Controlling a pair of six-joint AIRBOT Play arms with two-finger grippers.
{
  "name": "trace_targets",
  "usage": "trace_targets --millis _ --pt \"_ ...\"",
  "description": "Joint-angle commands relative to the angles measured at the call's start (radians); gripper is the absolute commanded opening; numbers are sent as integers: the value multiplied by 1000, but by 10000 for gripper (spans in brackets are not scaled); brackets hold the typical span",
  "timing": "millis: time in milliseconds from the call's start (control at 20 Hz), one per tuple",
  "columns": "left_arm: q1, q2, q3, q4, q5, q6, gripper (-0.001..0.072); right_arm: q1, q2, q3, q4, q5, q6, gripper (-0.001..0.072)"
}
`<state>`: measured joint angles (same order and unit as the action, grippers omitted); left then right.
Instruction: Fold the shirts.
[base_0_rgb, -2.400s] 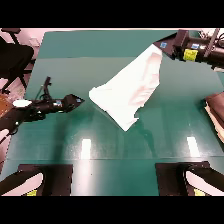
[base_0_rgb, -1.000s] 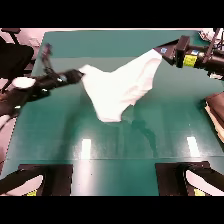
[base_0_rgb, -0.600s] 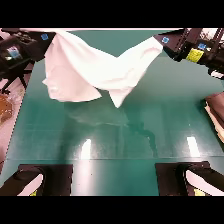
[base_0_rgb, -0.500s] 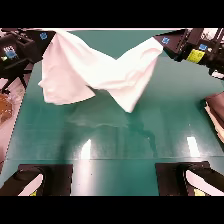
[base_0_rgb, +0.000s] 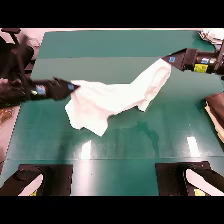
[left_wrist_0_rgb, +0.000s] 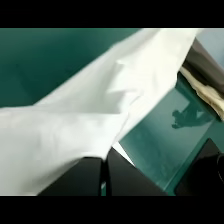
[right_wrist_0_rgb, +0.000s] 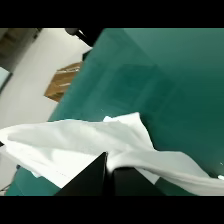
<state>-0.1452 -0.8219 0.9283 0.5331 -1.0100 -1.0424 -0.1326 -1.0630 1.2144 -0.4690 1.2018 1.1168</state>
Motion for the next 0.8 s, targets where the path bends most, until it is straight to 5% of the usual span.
trace_targets --millis 0,250,600,650,700,750 --pt "-110 1 -148 -19 100 -31 23 -25 -71 -1 -139 80 8 16" --pt "-300 -26 -255 -16 260 -45 23 14 -188 0 -321 109 100 16" --pt "-343 -115 -294 -15 261 -77 25 5 -213 0 -523 146 325 15" --pt "-341 -115 -293 -14 233 -83 195 1 -213 0 -560 168 354 15" --pt "-341 -114 -292 -13 204 -95 518 1 -213 0 -599 187 377 15" --pt "-341 -114 -292 -13 174 -129 537 0 -213 0 -643 209 406 15"
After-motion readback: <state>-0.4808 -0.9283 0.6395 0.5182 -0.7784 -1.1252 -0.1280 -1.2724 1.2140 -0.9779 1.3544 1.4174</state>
